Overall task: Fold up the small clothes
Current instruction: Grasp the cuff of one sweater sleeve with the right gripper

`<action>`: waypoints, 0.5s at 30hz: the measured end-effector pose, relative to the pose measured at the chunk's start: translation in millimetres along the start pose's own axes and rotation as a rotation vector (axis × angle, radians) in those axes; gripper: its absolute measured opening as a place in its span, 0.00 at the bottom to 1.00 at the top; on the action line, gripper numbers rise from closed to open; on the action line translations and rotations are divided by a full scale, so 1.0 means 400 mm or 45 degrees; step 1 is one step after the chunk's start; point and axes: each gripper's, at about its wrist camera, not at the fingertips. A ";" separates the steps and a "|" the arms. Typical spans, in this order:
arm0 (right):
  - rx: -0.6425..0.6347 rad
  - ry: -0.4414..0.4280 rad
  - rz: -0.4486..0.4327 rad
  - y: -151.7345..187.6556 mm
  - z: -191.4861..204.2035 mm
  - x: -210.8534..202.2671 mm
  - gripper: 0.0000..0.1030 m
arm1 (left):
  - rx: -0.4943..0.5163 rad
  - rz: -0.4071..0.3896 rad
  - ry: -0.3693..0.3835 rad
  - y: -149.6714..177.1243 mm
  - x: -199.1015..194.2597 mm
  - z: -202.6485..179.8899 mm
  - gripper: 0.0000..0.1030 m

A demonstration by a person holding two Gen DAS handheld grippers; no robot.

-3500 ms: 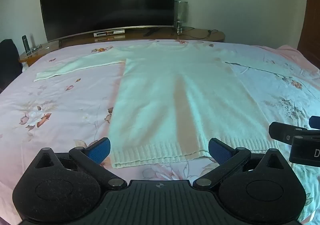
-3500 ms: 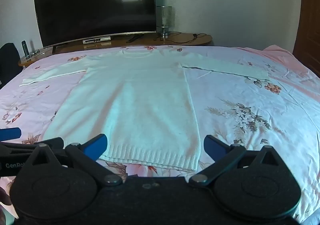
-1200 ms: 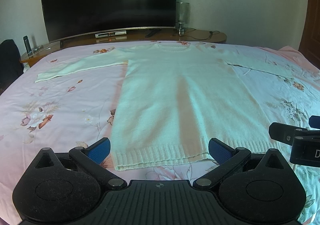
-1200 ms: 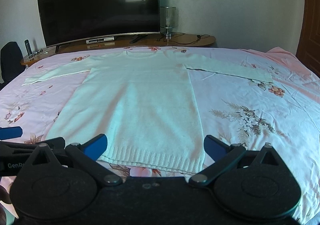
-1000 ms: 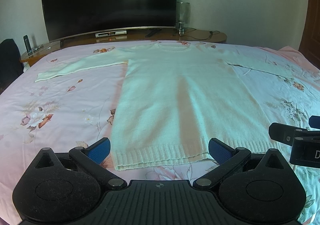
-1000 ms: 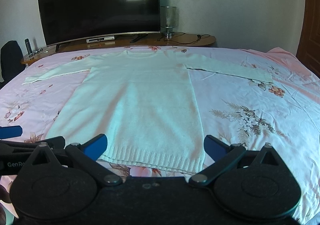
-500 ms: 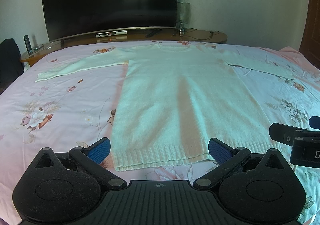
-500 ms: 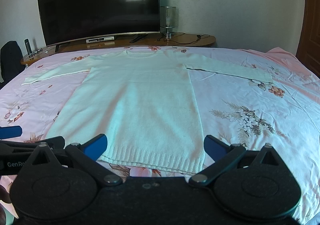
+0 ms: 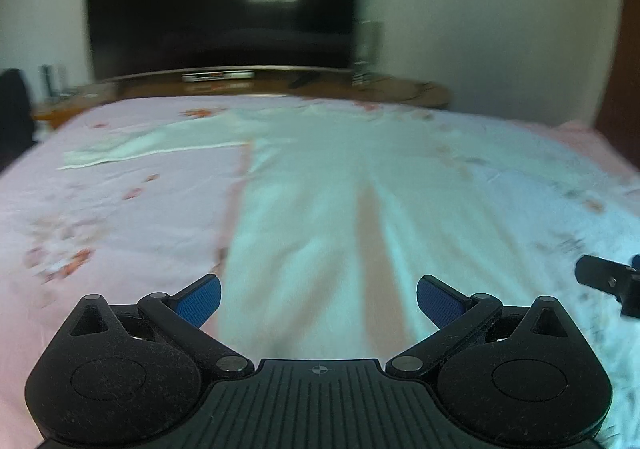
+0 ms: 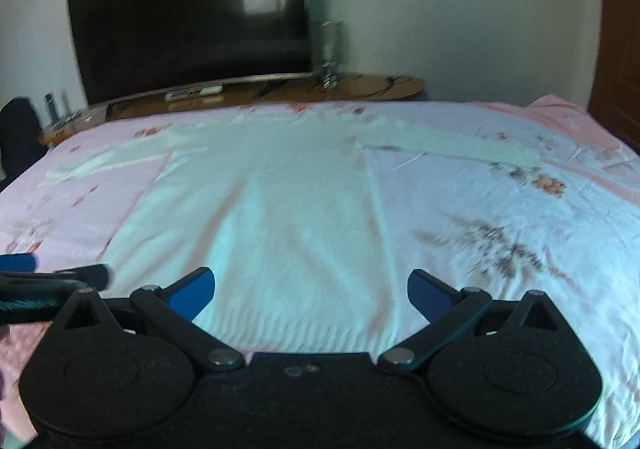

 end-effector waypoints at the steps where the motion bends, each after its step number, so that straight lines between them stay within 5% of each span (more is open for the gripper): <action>1: 0.036 0.005 -0.011 -0.011 -0.024 0.010 1.00 | -0.018 -0.019 0.009 -0.016 0.011 0.014 1.00; 6: 0.298 -0.039 0.020 -0.055 -0.185 0.106 1.00 | -0.040 -0.127 -0.090 -0.090 0.116 0.083 1.00; 8: 0.441 -0.048 0.077 -0.063 -0.268 0.169 0.97 | -0.096 -0.097 -0.158 -0.113 0.194 0.128 1.00; 10: 0.570 -0.019 0.118 -0.074 -0.355 0.232 0.71 | -0.208 -0.044 -0.178 -0.135 0.264 0.183 1.00; 15: 0.834 0.003 0.045 -0.116 -0.553 0.367 0.55 | -0.202 -0.049 -0.279 -0.183 0.390 0.263 1.00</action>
Point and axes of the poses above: each gripper's, at about its wrist camera, not at the fingertips, and x roughly the way its jaws point, z to its left, y to its underside, and after that the axes turned 3 degrees about -x, right-handed
